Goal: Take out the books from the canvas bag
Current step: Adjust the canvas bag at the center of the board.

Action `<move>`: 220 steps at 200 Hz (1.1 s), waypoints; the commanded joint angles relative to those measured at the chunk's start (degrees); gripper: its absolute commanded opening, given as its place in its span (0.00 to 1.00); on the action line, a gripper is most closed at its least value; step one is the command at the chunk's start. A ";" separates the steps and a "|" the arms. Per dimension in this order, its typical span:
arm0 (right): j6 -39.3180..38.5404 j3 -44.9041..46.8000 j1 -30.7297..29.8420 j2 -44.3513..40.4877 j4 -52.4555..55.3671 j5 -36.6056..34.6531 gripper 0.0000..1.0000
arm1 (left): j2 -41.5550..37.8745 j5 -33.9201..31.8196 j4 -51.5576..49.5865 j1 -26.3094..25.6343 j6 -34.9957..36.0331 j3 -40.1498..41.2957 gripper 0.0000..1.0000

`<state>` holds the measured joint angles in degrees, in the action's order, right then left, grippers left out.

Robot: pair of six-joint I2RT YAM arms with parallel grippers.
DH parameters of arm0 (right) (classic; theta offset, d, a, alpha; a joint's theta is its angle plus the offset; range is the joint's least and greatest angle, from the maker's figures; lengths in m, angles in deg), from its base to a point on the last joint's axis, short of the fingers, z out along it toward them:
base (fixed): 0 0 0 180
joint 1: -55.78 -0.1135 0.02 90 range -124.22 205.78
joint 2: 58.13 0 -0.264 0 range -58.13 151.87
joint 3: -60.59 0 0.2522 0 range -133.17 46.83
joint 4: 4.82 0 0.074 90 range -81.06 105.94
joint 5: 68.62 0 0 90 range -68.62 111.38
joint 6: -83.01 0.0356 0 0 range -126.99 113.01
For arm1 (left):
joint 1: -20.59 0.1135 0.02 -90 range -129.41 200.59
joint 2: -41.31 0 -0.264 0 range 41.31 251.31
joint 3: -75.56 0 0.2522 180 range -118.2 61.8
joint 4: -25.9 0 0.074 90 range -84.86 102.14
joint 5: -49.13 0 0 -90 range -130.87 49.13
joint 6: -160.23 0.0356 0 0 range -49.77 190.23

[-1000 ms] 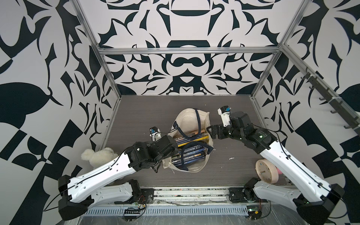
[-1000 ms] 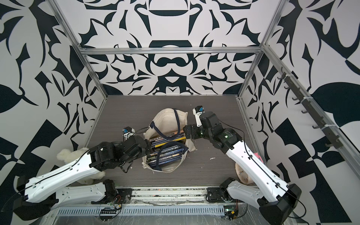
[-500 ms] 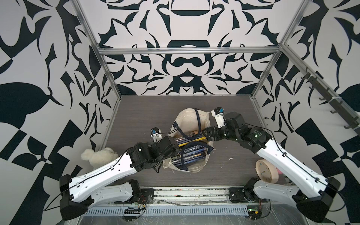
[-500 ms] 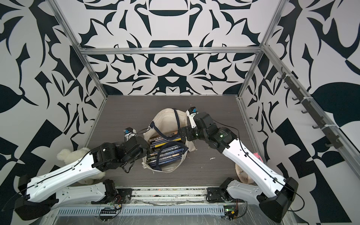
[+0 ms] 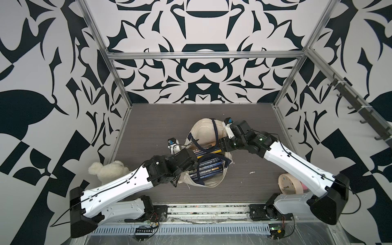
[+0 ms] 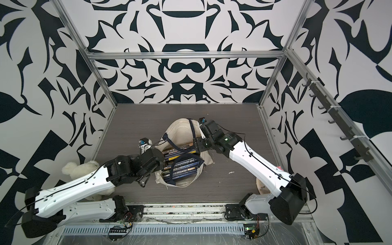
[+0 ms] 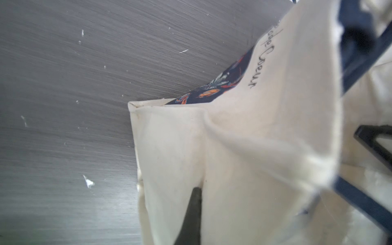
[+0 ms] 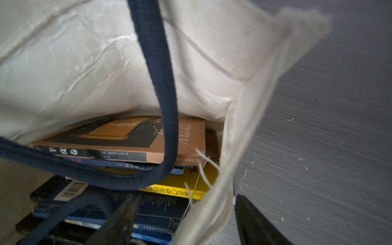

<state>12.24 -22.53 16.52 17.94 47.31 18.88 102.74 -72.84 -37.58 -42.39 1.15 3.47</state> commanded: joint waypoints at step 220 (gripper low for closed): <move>-10.37 -52.97 3.85 34.83 1.49 -6.34 0.00 | 18.67 18.78 29.63 37.17 28.52 -14.98 0.00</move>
<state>3.14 -77.81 20.71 60.69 57.67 13.02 124.95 -56.69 -21.05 -4.91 28.67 -13.92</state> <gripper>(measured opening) 0.080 0.053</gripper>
